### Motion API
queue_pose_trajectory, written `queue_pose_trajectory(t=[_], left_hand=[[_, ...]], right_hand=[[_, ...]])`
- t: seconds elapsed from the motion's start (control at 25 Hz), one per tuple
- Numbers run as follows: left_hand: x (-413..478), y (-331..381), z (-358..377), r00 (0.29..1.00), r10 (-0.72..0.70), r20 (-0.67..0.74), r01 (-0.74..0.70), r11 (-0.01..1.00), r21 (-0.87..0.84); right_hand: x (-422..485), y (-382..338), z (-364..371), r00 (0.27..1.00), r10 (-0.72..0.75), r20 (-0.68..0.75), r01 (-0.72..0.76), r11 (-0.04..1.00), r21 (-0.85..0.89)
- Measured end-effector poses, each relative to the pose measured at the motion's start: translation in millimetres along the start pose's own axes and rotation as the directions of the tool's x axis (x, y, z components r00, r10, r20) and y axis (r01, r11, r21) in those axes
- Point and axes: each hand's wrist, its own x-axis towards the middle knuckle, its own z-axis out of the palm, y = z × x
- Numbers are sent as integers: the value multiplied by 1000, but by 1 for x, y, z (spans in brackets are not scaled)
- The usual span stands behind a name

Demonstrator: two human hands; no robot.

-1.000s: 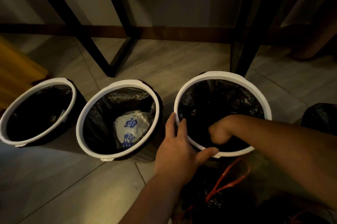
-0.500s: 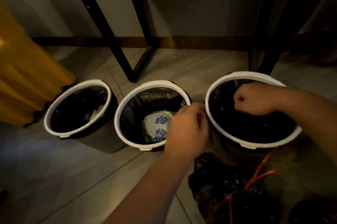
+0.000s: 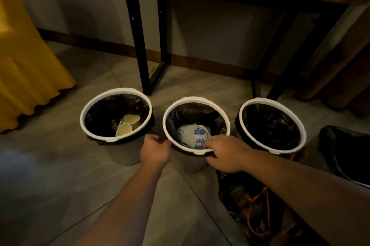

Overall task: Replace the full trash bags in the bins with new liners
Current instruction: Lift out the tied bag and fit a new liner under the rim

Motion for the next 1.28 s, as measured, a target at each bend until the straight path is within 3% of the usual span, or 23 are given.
queue_pose_trajectory(t=[0.12,0.24,0.52,0.68,0.8,0.92,1.12,1.28], left_hand=[[7,-6,5,991,-51,125,68,989,-133],[14,-8,11,986,-12,168,40,985,-165],[11,-14,17,986,-32,163,83,944,-318],[10,-19,16,993,5,121,40,930,-365],[4,-17,21,995,-44,85,71,932,-356],[2,-11,29,981,-102,167,154,926,-343],[4,-17,37,915,-253,315,383,792,-476],[2,-19,45,914,-225,337,380,763,-523]], right_hand=[[20,-22,-1,1000,10,25,-7,995,-95],[48,-23,1,997,-3,72,12,994,-113],[81,-21,9,984,-112,139,132,981,-144],[77,-20,3,986,-145,80,152,984,-95],[63,-18,-19,989,-142,52,142,990,-7],[55,-10,-59,987,-150,-55,155,983,103],[53,13,-117,939,-121,-322,205,948,242],[63,39,-149,864,-92,-495,272,912,306]])
